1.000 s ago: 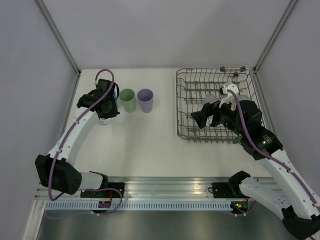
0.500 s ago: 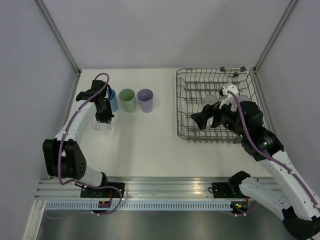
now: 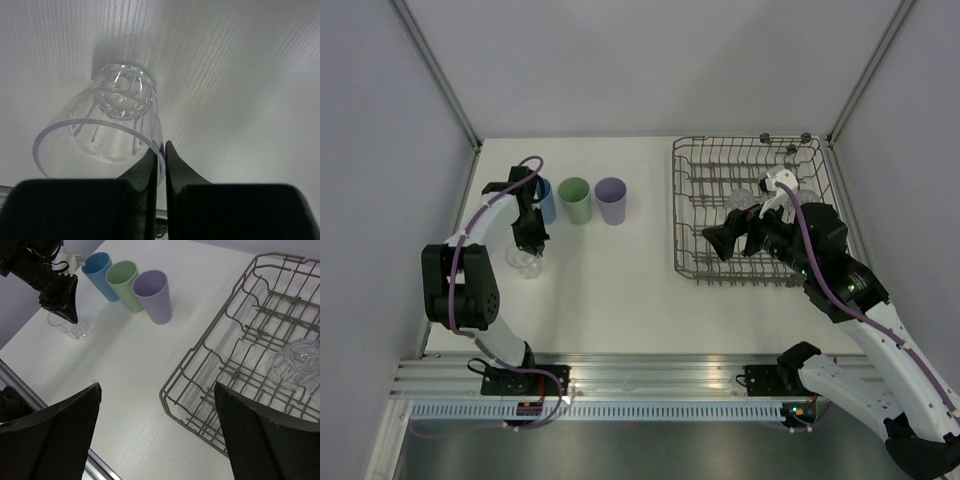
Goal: Unload the cups from the dish rack
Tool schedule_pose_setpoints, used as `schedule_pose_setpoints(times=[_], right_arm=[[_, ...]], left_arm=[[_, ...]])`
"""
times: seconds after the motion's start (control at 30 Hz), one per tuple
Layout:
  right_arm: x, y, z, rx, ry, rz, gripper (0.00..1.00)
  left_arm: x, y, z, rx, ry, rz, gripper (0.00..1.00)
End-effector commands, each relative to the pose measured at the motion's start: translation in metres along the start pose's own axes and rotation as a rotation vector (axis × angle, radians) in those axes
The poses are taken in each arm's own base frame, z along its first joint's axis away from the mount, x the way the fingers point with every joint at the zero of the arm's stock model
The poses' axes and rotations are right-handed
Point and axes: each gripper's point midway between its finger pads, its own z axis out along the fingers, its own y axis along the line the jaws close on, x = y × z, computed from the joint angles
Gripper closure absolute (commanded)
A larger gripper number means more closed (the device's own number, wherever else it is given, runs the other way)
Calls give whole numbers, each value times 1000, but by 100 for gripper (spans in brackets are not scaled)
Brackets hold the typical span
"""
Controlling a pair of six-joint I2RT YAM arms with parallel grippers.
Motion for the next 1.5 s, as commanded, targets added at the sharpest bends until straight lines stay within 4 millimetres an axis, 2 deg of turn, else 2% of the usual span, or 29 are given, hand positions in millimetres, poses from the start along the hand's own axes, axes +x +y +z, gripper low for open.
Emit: schedule_pose_setpoints(times=[0.0,0.13,0.17,0.23,0.33,0.43,0.53,0.6,0.63,0.67,0.77,0.8,0.87,0.9,1.0,1.07,1.1,1.13,1.17,1.23,1.27,1.3,1.33,1.4,1.47], right_arm=[[-9,4,-6,-17,-35,-19,2],[-8,4,-6,-11,-31,-19,2],[-8,3,-6,-9,-30,-18,2],[-8,2,-5,-4,-28,-19,2],[-5,0,-2,4,-17,-20,2],[-5,-3,-2,17,-15,-22,2],[-3,-11,1,65,-16,-9,2],[1,-28,5,160,-8,14,2],[3,-33,6,190,-2,28,2],[8,-48,9,267,8,39,2],[21,-72,18,399,34,77,2],[22,-85,17,477,29,77,2],[29,-105,22,594,36,91,2],[33,-113,27,637,48,97,2],[37,-127,33,712,52,80,2],[41,-136,43,748,86,61,2],[51,-142,53,752,134,49,2],[47,-145,57,760,138,43,2],[49,-151,61,772,152,37,2],[56,-165,74,772,207,36,2],[58,-171,77,771,222,40,2],[62,-182,81,779,242,40,2],[60,-184,86,759,243,43,2],[62,-192,92,734,272,22,2],[58,-192,102,672,271,9,2]], left_arm=[[-5,2,0,11,-20,22,89],[-6,2,-2,13,-27,17,76],[-7,3,-4,13,-35,17,68],[-8,3,-7,11,-47,15,62],[-10,4,-17,16,-79,14,49],[-11,6,-30,25,-121,7,42],[-13,6,-48,41,-180,-2,35],[-14,6,-58,52,-214,-8,30],[-14,4,-71,78,-252,-13,15],[-12,3,-76,94,-268,-14,1],[-12,-2,-102,165,-368,-4,0],[-10,-3,-118,191,-422,-2,0],[-8,-8,-135,244,-490,5,0],[-8,-14,-156,306,-572,14,0],[4,-24,-183,414,-678,50,0],[19,-33,-212,525,-781,87,0],[29,-41,-223,598,-809,117,0],[38,-45,-223,638,-817,131,0],[46,-46,-244,693,-907,158,0],[61,-55,-248,775,-929,206,0],[70,-53,-262,804,-998,229,0],[73,-52,-263,807,-1019,229,0],[76,-51,-258,806,-1028,232,0],[84,-48,-264,816,-1089,246,0],[87,-48,-258,814,-1093,242,0]])
